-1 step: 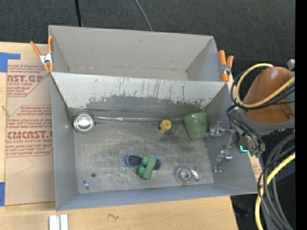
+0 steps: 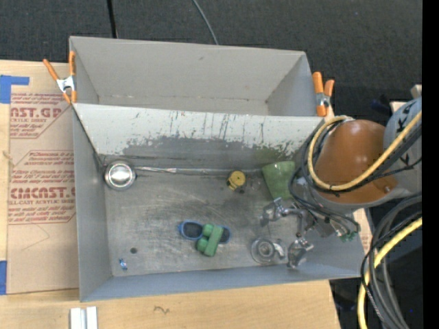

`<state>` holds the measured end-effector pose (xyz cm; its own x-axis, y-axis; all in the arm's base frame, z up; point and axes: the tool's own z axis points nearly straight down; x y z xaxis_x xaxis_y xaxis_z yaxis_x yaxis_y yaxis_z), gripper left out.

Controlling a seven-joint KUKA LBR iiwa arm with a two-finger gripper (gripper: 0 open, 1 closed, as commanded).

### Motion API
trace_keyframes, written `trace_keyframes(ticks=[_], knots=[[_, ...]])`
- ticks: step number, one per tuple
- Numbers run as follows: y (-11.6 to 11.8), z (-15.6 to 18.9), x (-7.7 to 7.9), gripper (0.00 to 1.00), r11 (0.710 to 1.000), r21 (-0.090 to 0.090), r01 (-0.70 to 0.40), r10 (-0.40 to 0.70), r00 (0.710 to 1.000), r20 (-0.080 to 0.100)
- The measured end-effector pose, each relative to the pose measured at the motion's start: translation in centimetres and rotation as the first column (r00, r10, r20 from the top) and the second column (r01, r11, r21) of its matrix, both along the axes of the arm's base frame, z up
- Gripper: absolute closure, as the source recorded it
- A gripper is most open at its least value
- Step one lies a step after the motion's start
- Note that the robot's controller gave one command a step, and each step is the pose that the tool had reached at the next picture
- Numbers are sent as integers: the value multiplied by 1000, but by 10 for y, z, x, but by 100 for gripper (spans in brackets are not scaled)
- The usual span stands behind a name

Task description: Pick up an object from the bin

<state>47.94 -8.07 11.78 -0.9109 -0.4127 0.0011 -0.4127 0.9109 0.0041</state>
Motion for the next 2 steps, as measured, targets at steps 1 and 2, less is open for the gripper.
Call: trace_keyframes(ticks=[1, 2], knots=[[16, -18, 3, 0, 999, -1, 39, -39, 999, 1], [-4, -9, 2, 0, 999, -3, -46, 46, 999, 3]])
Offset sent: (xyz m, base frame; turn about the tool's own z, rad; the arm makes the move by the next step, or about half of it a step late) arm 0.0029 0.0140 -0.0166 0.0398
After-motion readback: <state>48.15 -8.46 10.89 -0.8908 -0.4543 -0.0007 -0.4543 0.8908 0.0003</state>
